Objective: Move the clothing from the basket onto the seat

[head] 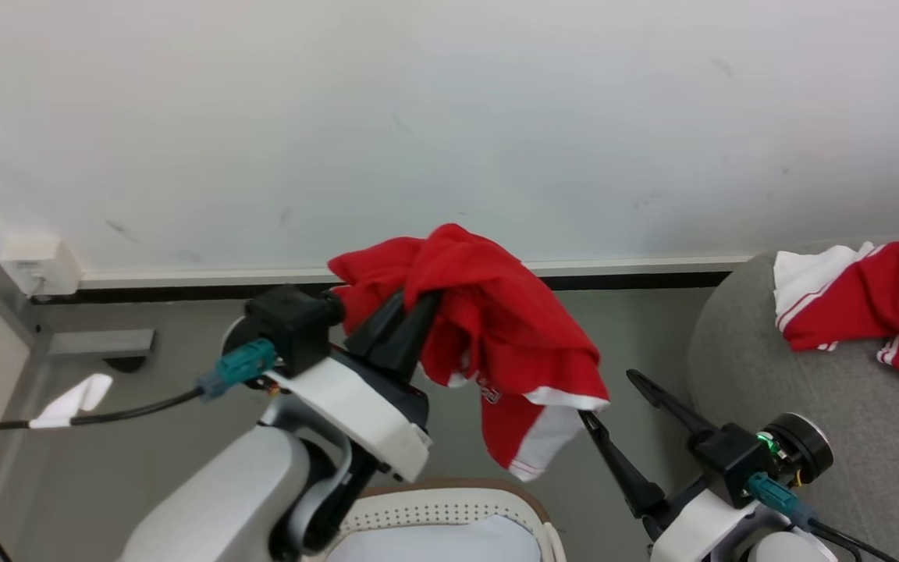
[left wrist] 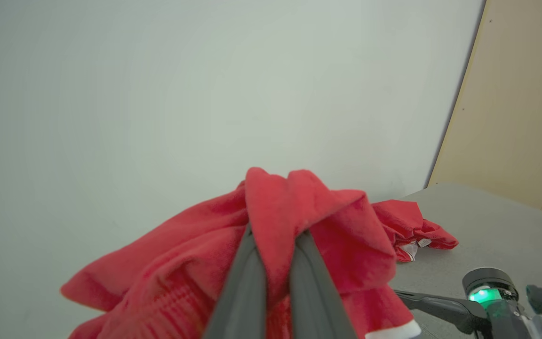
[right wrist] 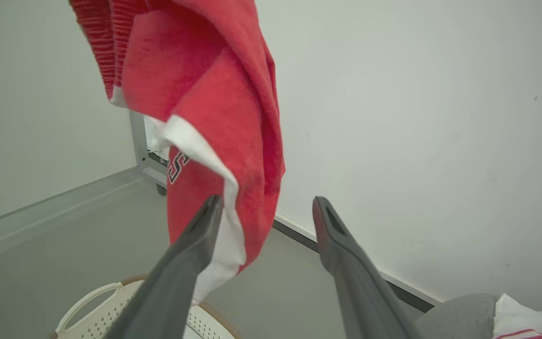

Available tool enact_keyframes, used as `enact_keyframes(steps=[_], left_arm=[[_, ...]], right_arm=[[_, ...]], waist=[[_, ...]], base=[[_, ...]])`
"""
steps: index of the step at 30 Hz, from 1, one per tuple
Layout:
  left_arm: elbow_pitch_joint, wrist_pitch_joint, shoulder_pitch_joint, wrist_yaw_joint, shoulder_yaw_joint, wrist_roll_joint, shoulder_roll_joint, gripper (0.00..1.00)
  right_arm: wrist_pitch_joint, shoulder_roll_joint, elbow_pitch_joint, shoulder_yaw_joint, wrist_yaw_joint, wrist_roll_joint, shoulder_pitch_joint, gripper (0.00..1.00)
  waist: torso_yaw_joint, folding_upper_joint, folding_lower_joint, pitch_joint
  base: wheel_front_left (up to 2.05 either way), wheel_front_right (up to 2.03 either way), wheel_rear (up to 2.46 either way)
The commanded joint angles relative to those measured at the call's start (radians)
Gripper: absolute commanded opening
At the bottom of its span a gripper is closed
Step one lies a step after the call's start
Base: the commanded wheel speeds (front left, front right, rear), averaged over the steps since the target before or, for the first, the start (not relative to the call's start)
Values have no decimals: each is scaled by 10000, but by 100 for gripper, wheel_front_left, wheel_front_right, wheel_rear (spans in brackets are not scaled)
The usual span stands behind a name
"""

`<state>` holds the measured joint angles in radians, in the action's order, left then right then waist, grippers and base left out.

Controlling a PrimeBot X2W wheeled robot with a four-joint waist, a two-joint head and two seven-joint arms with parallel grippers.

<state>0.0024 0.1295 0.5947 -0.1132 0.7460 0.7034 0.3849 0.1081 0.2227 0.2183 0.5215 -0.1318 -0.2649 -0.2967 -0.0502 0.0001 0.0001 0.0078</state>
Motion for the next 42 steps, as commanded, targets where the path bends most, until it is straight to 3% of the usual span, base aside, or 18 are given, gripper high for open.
enact_keyframes(steps=[1, 13, 14, 15, 16, 17, 31, 32, 33, 34, 35, 42], left_arm=[[-89, -67, 81, 71, 118, -113, -128, 0], [-292, -550, -93, 310, 976, -112, -518, 0], [-283, -571, -126, 311, 1016, -97, -523, 0], [-277, -590, -150, 306, 1045, -81, -526, 0], [-260, -615, -176, 287, 1067, -59, -519, 0], [-248, -630, -197, 275, 1084, -47, -509, 0], [-139, -623, -489, 231, 1185, 67, -360, 0], [-159, -643, -526, 260, 1214, 91, -340, 7], [-194, -662, -571, 323, 1245, 174, -349, 36], [-252, -670, -656, 384, 1248, 348, -397, 86], [-305, -683, -717, 416, 1219, 486, -435, 100], [-413, -712, -983, 523, 1438, 525, -333, 100]], right_arm=[[117, -1, 376, 131, 22, 13, -266, 100], [914, -554, 1686, 852, 22, -597, -1220, 100], [990, -589, 1756, 890, 22, -671, -1256, 94], [1037, -606, 1819, 913, 22, -734, -1289, 48], [1087, -633, 1868, 938, 22, -792, -1312, 15], [1139, -663, 1907, 957, 22, -862, -1321, 0], [1489, -784, 1509, 681, 22, -2221, -907, 0], [1503, -799, 1430, 599, 22, -2369, -834, 0], [1508, -798, 1340, 512, 22, -2534, -775, 0], [1523, -795, 1238, 418, 22, -2678, -714, 0], [1535, -768, 1142, 319, 22, -2777, -655, 0], [1560, -536, 533, -742, 22, -2938, -277, 0]], waist=[[229, -1, -1, -46], [1360, -1, -1, -341], [1430, -1, -1, -365], [1490, -1, -1, -380], [1535, -1, -1, -393], [1574, -1, -1, -402], [1293, -1, -1, -404], [1220, -1, -1, -394], [1147, -1, -1, -379], [1070, -1, -1, -367], [993, -1, -1, -354], [407, -1, -1, -216]], base=[[0, 0, 0], [0, 0, 0], [0, 0, 0], [0, 0, 0], [0, 0, 0], [0, 0, 0], [0, 0, 0], [0, 0, 0], [0, 0, 0], [0, 0, 0], [0, 0, 0], [0, 0, 0]])
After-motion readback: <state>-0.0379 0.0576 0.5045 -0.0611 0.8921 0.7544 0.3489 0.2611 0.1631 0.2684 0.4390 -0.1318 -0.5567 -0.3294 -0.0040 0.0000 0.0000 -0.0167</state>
